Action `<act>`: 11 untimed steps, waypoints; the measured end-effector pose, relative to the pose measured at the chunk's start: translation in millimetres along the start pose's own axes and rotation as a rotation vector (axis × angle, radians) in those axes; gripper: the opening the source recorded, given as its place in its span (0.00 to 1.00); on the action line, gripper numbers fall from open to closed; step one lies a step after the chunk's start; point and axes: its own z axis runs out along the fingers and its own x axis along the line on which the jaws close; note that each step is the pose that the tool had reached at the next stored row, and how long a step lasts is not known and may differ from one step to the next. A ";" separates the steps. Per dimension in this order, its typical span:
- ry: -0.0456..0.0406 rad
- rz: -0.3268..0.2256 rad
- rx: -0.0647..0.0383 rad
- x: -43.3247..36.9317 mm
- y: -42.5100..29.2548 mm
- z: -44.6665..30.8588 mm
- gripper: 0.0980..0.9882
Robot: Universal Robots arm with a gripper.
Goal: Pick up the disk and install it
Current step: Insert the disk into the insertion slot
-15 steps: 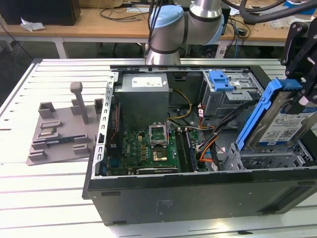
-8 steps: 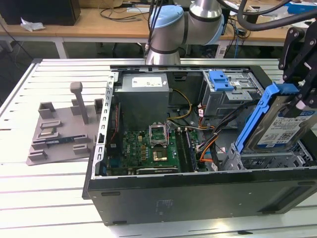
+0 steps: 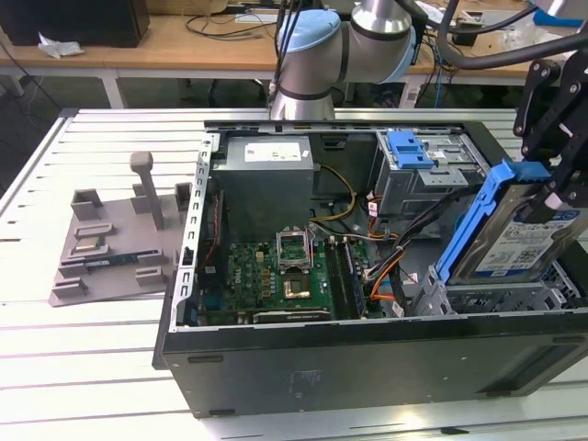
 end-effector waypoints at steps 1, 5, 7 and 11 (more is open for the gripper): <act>0.0005 0.000 0.000 0.0 -0.1 0.9 0.30; 0.0020 0.000 0.000 0.3 -0.8 7.3 0.30; 0.0021 0.000 0.000 0.4 -1.1 12.6 0.30; 0.0020 0.000 0.000 0.7 -1.5 21.6 0.30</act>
